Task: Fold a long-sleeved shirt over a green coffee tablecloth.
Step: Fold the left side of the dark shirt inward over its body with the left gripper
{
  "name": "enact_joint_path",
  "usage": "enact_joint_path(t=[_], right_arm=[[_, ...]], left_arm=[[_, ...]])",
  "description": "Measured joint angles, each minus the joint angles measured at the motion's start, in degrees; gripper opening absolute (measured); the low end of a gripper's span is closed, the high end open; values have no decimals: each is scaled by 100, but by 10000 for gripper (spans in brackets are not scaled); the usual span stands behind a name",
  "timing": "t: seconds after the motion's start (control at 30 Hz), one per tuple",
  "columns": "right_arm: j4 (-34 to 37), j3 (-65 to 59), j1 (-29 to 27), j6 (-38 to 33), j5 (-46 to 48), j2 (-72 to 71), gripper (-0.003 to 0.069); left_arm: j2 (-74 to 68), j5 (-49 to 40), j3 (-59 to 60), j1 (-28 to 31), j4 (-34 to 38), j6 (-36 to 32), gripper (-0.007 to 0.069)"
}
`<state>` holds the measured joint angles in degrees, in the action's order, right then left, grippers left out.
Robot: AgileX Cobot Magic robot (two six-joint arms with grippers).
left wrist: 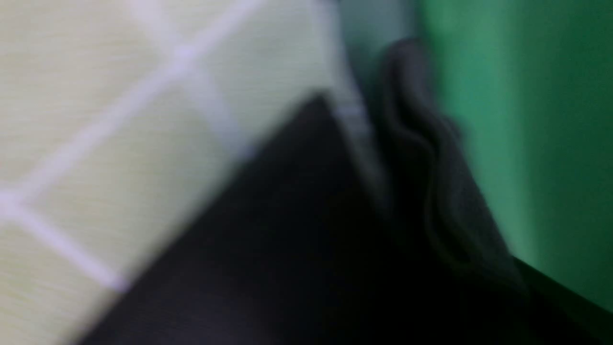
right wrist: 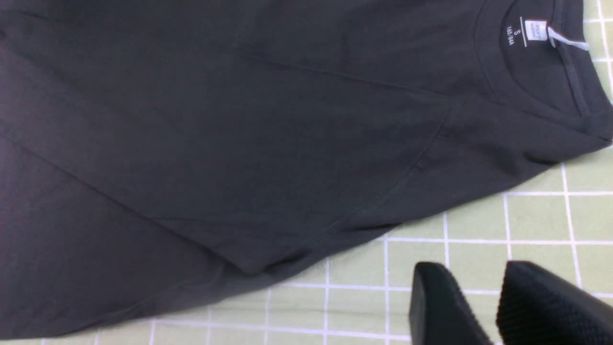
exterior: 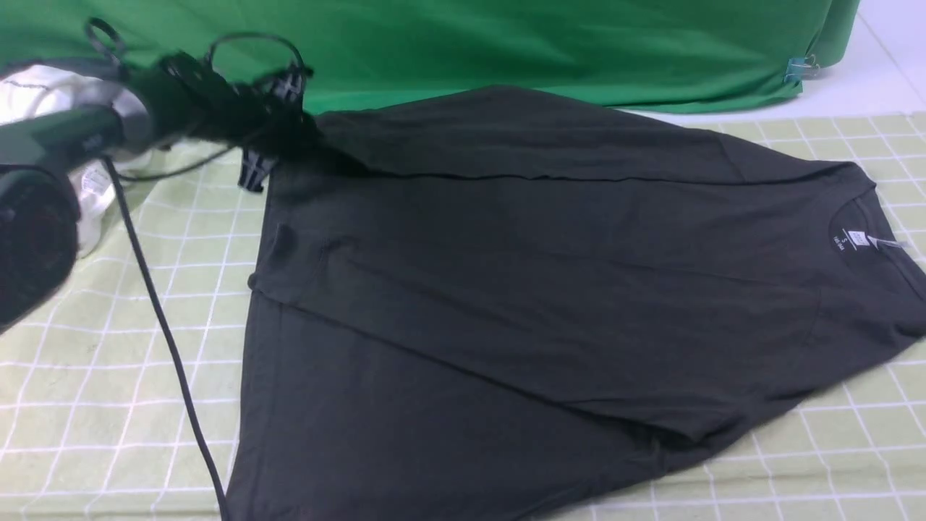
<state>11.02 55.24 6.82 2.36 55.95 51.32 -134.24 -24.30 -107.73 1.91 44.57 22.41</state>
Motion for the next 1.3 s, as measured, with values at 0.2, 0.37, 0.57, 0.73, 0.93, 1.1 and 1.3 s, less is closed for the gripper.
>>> enact_joint_path(t=[0.2, 0.37, 0.57, 0.73, 0.93, 1.1, 1.3], right_arm=[[0, 0, 0, -149, -158, 0, 197], [-6, 0, 0, -155, -488, 0, 197], [-6, 0, 0, -170, -541, 0, 198], [-6, 0, 0, -170, -541, 0, 199], [-6, 0, 0, -183, -541, 0, 207], [-6, 0, 0, -183, -541, 0, 217], [-6, 0, 0, -183, -547, 0, 220]], left_arm=[[814, -322, 0, 12, 451, -240, 20], [1569, -1260, 104, -119, -105, -141, 20], [2243, -1418, 1221, -588, -1280, -1, 20], [2892, -523, 3177, -946, -1701, 129, 20], [3492, 582, 5071, -1001, -1724, 101, 20], [3600, 1003, 5664, -1001, -1795, -150, 20], [3600, 1058, 5707, -1001, -1934, -585, 21]])
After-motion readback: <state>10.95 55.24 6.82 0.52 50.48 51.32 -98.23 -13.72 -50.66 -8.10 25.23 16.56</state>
